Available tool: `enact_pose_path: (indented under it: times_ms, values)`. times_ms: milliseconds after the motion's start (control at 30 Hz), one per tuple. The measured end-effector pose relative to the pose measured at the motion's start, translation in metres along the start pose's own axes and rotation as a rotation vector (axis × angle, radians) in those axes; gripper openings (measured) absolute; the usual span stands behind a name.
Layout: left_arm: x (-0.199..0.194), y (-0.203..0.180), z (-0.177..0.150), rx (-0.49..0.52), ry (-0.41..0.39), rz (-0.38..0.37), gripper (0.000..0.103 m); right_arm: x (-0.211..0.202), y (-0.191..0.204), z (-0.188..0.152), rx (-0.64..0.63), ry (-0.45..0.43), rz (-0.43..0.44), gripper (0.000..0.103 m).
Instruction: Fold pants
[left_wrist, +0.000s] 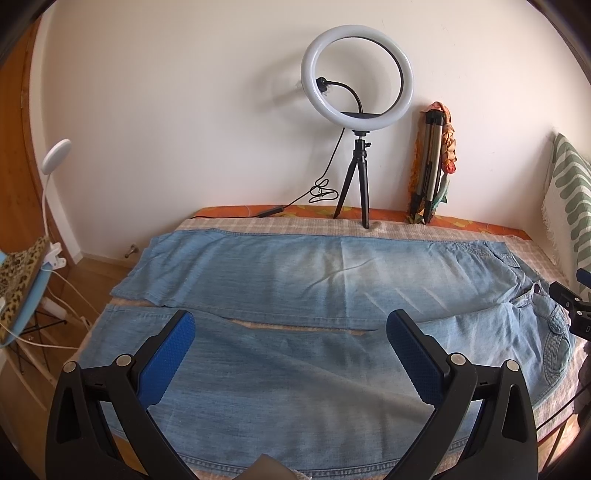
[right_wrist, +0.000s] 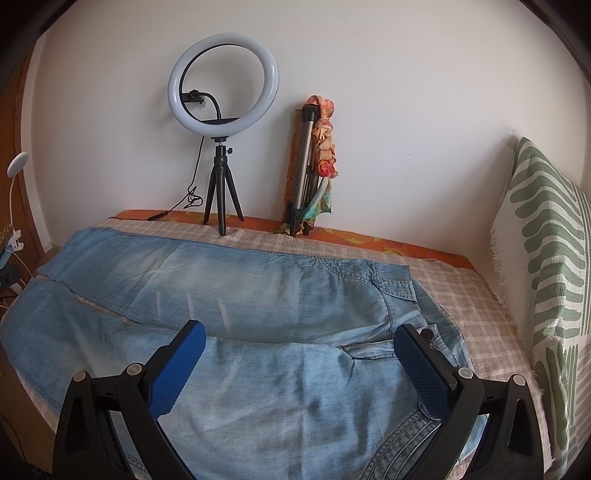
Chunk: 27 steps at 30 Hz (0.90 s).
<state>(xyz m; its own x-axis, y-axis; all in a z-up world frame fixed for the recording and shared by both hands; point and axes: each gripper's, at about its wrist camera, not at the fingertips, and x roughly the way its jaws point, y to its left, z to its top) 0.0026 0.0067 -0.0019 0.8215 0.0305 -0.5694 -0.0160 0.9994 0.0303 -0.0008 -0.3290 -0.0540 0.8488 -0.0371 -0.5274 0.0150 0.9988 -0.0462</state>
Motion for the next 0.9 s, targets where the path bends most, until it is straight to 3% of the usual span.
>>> enact_pose_path:
  times_ms: [700,900]
  values:
    - [0.009,0.005,0.001,-0.011,0.03,0.008,0.103,0.011,0.008,0.001,-0.012,0.008,0.033,0.103]
    - [0.029,0.017,-0.001,-0.036,0.089,-0.01,0.103,0.022,0.011,0.008,-0.011,-0.005,0.155,0.103]
